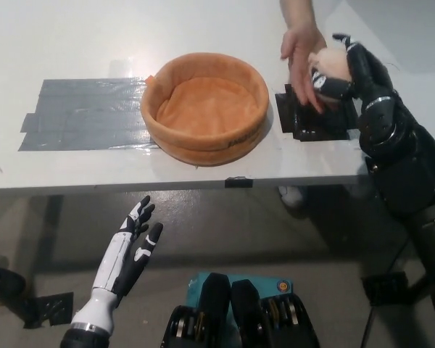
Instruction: A person hands a emotional support dumpling to the robot which it grabs with its right hand and places in the soft place kept infront of it in the centre of the desk
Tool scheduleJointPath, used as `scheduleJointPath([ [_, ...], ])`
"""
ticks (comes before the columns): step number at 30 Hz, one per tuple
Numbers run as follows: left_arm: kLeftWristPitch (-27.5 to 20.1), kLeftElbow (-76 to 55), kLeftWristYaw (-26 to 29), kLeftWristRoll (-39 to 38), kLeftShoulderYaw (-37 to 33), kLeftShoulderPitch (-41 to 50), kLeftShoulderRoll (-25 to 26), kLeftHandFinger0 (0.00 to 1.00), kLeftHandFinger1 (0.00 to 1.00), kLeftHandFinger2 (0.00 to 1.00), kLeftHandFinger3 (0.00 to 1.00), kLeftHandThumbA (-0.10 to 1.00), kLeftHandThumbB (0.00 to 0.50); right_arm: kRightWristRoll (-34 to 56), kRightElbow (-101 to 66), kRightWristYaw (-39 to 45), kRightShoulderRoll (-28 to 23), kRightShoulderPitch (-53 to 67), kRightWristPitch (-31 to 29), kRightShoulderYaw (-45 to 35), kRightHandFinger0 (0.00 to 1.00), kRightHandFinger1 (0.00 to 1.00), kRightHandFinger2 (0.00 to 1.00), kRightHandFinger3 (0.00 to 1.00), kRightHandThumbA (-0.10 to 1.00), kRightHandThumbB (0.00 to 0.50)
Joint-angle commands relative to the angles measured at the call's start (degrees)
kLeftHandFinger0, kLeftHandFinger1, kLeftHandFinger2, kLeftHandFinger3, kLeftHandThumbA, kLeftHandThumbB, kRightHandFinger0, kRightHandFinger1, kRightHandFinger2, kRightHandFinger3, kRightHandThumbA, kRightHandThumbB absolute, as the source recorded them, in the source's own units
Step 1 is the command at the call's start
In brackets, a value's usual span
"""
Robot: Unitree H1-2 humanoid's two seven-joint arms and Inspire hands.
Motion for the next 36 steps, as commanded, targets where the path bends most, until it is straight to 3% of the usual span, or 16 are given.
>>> scheduleJointPath([
  [1,-1.9,-1.3,0.5,-0.1,0.4,-1.4,0.3,1.00,1.00,1.00,1.00,0.93,0.053,-0.9,-7.3,-7.8,1.2,-2.6,-7.3,-1.1,0.00,0.49,0.91,0.94,-0.10,0.179],
  [4,-1.5,-1.5,0.3,-0.2,0.4,-1.2,0.4,1.00,1.00,1.00,1.00,0.94,0.055,-1.9,-12.8,-9.6,2.7,-2.5,-10.2,-0.3,0.00,0.49,0.87,0.97,-0.10,0.151],
  [6,-1.7,-1.4,0.4,0.1,0.3,-1.2,0.5,1.00,1.00,1.00,1.00,0.93,0.039,-2.4,-16.3,-9.3,4.7,-3.0,-8.7,0.2,0.01,0.49,0.88,0.88,-0.10,0.165],
  [8,-1.6,-1.6,0.5,0.4,0.3,-1.0,0.5,1.00,1.00,1.00,1.00,0.92,0.034,-2.8,-17.1,-9.0,6.2,-3.5,-8.2,1.0,0.03,0.52,0.90,0.88,-0.10,0.183],
  [11,-1.6,-1.7,0.5,0.5,0.2,-0.9,0.5,1.00,1.00,1.00,1.00,0.91,0.024,-4.0,-14.8,-9.7,8.0,-4.7,-9.6,2.5,0.00,0.50,0.91,0.92,-0.10,0.182],
  [19,-1.5,-1.6,0.6,0.9,-0.1,-1.0,0.1,1.00,1.00,1.00,1.00,0.92,0.050,-4.6,0.0,-12.5,12.7,-9.0,-14.4,5.7,0.00,0.39,0.82,0.75,-0.10,0.207],
  [21,-1.4,-1.9,0.5,1.2,-0.2,-1.0,0.1,1.00,1.00,1.00,1.00,0.92,0.047,-4.9,4.5,-12.6,13.5,-10.1,-14.1,6.7,0.00,0.41,0.87,0.82,-0.10,0.189],
  [23,-1.5,-2.1,0.5,1.1,-0.2,-1.0,0.2,1.00,1.00,1.00,1.00,0.92,0.043,-4.8,8.1,-13.2,14.1,-10.8,-15.0,7.3,0.00,0.38,0.81,0.80,-0.10,0.220],
  [24,-1.4,-2.2,0.4,1.1,-0.2,-1.2,0.2,1.00,1.00,1.00,1.00,0.92,0.035,-4.5,9.6,-11.3,14.0,-11.2,-15.0,7.8,0.04,0.39,0.77,0.97,-0.10,0.264],
  [25,-1.4,-2.2,0.4,1.0,-0.2,-1.3,0.2,1.00,1.00,1.00,1.00,0.92,0.033,-4.0,10.6,-8.3,13.8,-11.6,-14.3,8.3,0.31,0.74,1.00,1.00,0.06,0.236],
  [26,-1.5,-2.3,0.4,0.9,-0.1,-1.3,0.2,1.00,1.00,1.00,1.00,0.91,0.028,-3.9,11.3,-5.0,13.5,-12.1,-13.2,9.1,0.87,1.00,1.00,1.00,0.29,0.303],
  [27,-0.8,-2.7,0.3,1.2,-0.2,-1.2,0.3,1.00,1.00,1.00,1.00,0.91,0.036,-4.0,11.4,0.2,12.9,-12.3,-10.9,10.6,1.00,1.00,1.00,1.00,0.49,0.346],
  [29,-0.3,-3.0,0.2,1.3,-0.2,-1.3,0.4,1.00,1.00,1.00,1.00,0.91,0.036,-3.5,11.5,1.3,12.6,-11.9,-10.5,11.2,1.00,1.00,1.00,1.00,0.61,0.413],
  [30,-0.3,-2.9,0.1,1.3,-0.2,-1.4,0.4,1.00,1.00,1.00,1.00,0.91,0.036,-3.4,11.5,1.2,12.5,-11.8,-10.5,11.3,1.00,1.00,1.00,1.00,0.61,0.415],
  [32,-0.5,-2.7,0.0,0.7,0.0,-1.3,0.4,1.00,1.00,1.00,1.00,0.90,0.039,-3.3,11.1,0.8,12.3,-11.3,-10.7,11.3,1.00,1.00,1.00,1.00,0.75,0.422],
  [36,-0.9,-2.7,0.1,0.9,-0.1,-1.1,0.4,1.00,1.00,1.00,1.00,0.90,0.038,-3.1,9.5,0.6,11.5,-10.7,-11.5,11.0,1.00,1.00,1.00,1.00,0.84,0.440],
])
